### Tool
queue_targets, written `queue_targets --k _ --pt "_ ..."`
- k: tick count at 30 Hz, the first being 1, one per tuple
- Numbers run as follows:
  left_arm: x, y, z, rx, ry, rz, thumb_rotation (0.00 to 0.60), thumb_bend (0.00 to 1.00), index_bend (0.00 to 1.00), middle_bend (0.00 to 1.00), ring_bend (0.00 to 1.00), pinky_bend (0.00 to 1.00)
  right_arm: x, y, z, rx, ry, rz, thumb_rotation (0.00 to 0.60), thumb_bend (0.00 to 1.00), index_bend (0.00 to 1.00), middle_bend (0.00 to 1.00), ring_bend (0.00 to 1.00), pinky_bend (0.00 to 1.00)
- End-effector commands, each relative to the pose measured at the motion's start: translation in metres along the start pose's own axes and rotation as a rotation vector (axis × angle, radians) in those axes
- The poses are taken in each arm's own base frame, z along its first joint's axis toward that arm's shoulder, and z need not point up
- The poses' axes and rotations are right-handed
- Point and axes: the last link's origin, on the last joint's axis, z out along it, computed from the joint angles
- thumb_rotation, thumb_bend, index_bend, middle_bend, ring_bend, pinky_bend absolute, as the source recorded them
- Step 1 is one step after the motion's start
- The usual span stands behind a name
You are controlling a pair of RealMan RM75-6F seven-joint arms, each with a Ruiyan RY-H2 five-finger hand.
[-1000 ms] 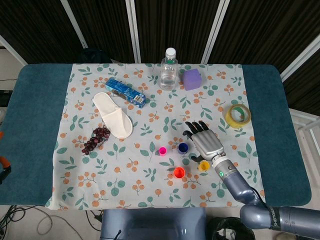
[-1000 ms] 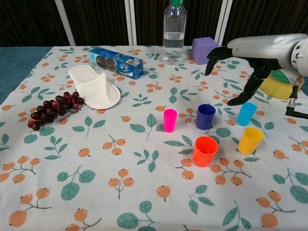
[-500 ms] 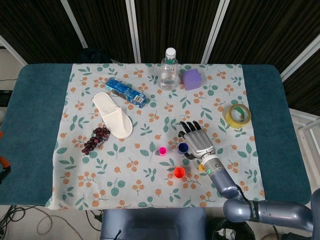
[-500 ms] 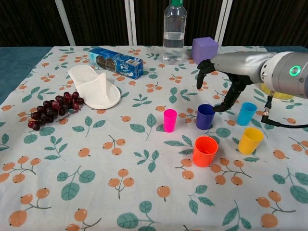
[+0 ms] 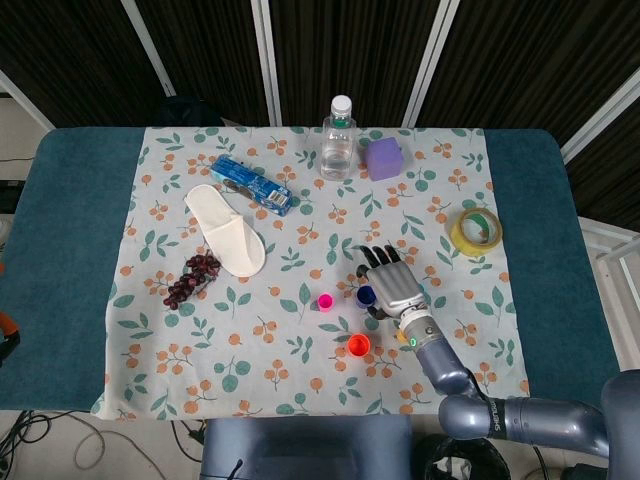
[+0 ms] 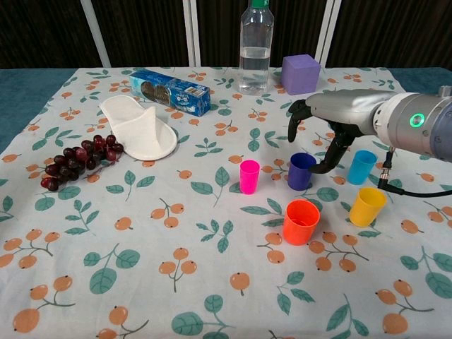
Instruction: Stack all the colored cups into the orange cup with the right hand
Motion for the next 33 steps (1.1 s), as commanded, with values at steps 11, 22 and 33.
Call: queue_targets --k 11,22,33 --pt "0.000 -0.001 0.000 0.002 0.001 0.000 0.600 0.75 0.12 0.01 0.00 0.00 -0.006 -0.002 0.007 0.000 -0.003 0.004 0.600 0.38 0.35 0.00 0.00 0.01" --pt "0.000 -0.001 0.000 0.002 0.001 0.002 0.600 0.75 0.12 0.01 0.00 0.00 -0.010 0.002 0.010 -0.012 -0.012 0.009 0.600 0.38 0.37 0.00 0.00 0.01" --pt "0.000 -0.001 0.000 0.003 0.001 0.000 0.600 0.75 0.13 0.01 0.00 0.00 -0.010 0.002 0.012 -0.013 -0.009 0.019 0.600 0.38 0.44 0.00 0.00 0.01"
